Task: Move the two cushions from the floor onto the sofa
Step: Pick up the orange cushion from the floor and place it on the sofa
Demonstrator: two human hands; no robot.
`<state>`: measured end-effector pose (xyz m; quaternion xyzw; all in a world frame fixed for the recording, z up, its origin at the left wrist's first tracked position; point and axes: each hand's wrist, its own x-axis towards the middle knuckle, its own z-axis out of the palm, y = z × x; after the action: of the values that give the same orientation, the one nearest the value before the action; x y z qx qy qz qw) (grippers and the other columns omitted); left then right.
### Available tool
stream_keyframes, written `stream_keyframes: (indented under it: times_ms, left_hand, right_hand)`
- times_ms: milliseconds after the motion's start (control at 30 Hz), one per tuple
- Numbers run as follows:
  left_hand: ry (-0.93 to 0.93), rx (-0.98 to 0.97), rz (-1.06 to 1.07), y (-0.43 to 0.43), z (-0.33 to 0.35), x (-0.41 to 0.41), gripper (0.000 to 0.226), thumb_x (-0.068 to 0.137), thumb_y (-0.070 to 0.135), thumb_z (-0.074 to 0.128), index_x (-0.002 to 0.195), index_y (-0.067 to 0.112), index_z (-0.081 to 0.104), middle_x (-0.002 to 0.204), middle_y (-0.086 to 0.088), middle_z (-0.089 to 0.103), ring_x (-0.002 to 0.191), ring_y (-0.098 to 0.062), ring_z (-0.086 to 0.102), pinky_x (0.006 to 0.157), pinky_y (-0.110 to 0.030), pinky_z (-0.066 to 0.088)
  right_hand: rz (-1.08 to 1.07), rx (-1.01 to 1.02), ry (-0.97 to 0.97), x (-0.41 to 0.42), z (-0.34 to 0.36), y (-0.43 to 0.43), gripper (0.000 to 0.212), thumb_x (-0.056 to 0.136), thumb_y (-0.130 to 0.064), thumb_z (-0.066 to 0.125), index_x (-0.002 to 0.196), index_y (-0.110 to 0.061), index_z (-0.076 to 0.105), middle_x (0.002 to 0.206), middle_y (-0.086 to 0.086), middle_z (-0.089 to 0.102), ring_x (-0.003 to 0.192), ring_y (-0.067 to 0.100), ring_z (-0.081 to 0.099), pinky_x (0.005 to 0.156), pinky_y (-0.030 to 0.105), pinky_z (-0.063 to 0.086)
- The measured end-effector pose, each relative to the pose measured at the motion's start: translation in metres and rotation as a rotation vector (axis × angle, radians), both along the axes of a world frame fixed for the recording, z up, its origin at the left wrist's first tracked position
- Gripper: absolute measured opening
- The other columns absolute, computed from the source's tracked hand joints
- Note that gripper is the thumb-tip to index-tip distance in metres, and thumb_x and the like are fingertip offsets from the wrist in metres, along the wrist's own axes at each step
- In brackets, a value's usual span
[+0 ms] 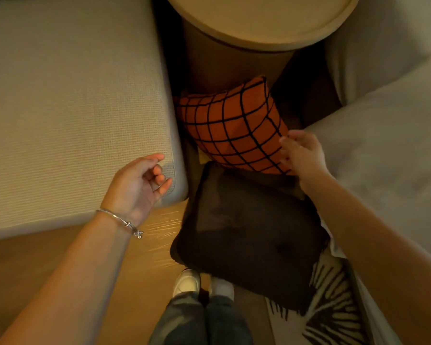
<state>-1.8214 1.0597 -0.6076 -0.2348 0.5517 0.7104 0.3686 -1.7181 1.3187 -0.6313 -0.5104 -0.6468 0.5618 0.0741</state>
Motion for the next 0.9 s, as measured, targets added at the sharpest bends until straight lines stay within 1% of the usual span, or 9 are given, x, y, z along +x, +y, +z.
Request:
stream_keyframes:
  times_ms: [100, 167, 333, 433, 567, 633, 700, 800, 900]
  left_hand:
    - [0.018, 0.003, -0.010, -0.003, -0.026, -0.010, 0.019, 0.092, 0.014, 0.045, 0.081, 0.018, 0.060, 0.049, 0.011, 0.050, 0.045, -0.003, 0.050, 0.072, -0.025, 0.051]
    - [0.029, 0.010, -0.020, -0.009, -0.040, -0.015, 0.019, 0.092, 0.015, 0.044, 0.081, 0.018, 0.060, 0.051, 0.011, 0.051, 0.047, -0.003, 0.050, 0.072, -0.025, 0.052]
    - [0.029, 0.022, 0.018, -0.043, -0.069, -0.013, 0.021, 0.092, 0.013, 0.043, 0.082, 0.016, 0.062, 0.053, 0.009, 0.052, 0.047, -0.004, 0.052, 0.066, -0.021, 0.057]
    - [0.013, 0.000, 0.049, -0.060, -0.078, -0.008, 0.022, 0.092, 0.011, 0.041, 0.082, 0.014, 0.061, 0.052, 0.008, 0.052, 0.046, -0.004, 0.052, 0.063, -0.021, 0.056]
    - [-0.002, -0.010, 0.075, -0.069, -0.091, -0.005, 0.022, 0.092, 0.009, 0.040, 0.083, 0.013, 0.060, 0.052, 0.007, 0.051, 0.046, -0.004, 0.052, 0.063, -0.021, 0.055]
    - [-0.014, 0.004, 0.083, -0.069, -0.094, -0.004, 0.022, 0.092, 0.009, 0.040, 0.084, 0.012, 0.061, 0.052, 0.007, 0.051, 0.046, -0.004, 0.052, 0.063, -0.021, 0.055]
    - [-0.024, 0.003, 0.080, -0.068, -0.094, -0.001, 0.022, 0.092, 0.009, 0.041, 0.084, 0.012, 0.061, 0.052, 0.006, 0.051, 0.046, -0.005, 0.053, 0.062, -0.021, 0.056]
    - [-0.026, -0.006, 0.073, -0.065, -0.091, 0.003, 0.021, 0.092, 0.009, 0.041, 0.084, 0.012, 0.061, 0.052, 0.007, 0.053, 0.046, -0.005, 0.053, 0.061, -0.021, 0.056]
    - [-0.028, -0.022, 0.061, -0.061, -0.081, 0.003, 0.021, 0.092, 0.009, 0.042, 0.083, 0.013, 0.061, 0.052, 0.007, 0.053, 0.046, -0.004, 0.052, 0.061, -0.021, 0.056]
  right_hand:
    - [0.046, 0.160, 0.005, -0.033, -0.024, 0.015, 0.043, 0.086, -0.032, 0.060, 0.126, -0.022, 0.048, 0.092, -0.013, 0.056, 0.082, 0.005, 0.058, 0.066, 0.022, 0.048]
    - [0.107, 0.215, 0.005, -0.054, -0.036, 0.023, 0.048, 0.085, -0.035, 0.060, 0.130, -0.027, 0.044, 0.096, -0.013, 0.056, 0.083, 0.004, 0.057, 0.067, 0.022, 0.046]
    - [0.222, 0.217, 0.060, -0.095, -0.055, 0.032, 0.067, 0.085, -0.033, 0.062, 0.143, -0.025, 0.030, 0.123, -0.012, 0.045, 0.106, 0.003, 0.051, 0.079, 0.019, 0.046]
    - [0.215, 0.204, 0.045, -0.111, -0.060, 0.036, 0.072, 0.085, -0.030, 0.063, 0.146, -0.021, 0.025, 0.140, -0.003, 0.046, 0.122, 0.012, 0.048, 0.095, 0.027, 0.045]
    - [0.277, 0.315, -0.085, -0.124, -0.067, 0.039, 0.062, 0.081, -0.043, 0.064, 0.134, -0.020, 0.042, 0.120, -0.006, 0.052, 0.113, 0.018, 0.053, 0.088, 0.032, 0.046]
    - [0.339, 0.435, -0.166, -0.125, -0.070, 0.035, 0.060, 0.079, -0.050, 0.062, 0.127, -0.017, 0.047, 0.121, 0.000, 0.055, 0.111, 0.023, 0.054, 0.089, 0.036, 0.047]
    - [0.420, 0.480, -0.209, -0.126, -0.076, 0.023, 0.049, 0.083, -0.046, 0.058, 0.121, -0.015, 0.051, 0.115, 0.002, 0.059, 0.107, 0.025, 0.056, 0.086, 0.037, 0.047]
    - [0.465, 0.466, -0.144, -0.119, -0.081, 0.001, 0.024, 0.089, -0.033, 0.054, 0.108, -0.019, 0.058, 0.087, -0.008, 0.057, 0.084, 0.013, 0.056, 0.071, 0.027, 0.042]
    - [0.364, 0.467, -0.042, -0.090, -0.072, -0.009, 0.007, 0.089, -0.030, 0.054, 0.092, -0.025, 0.057, 0.075, -0.017, 0.053, 0.066, -0.006, 0.052, 0.055, 0.012, 0.038]
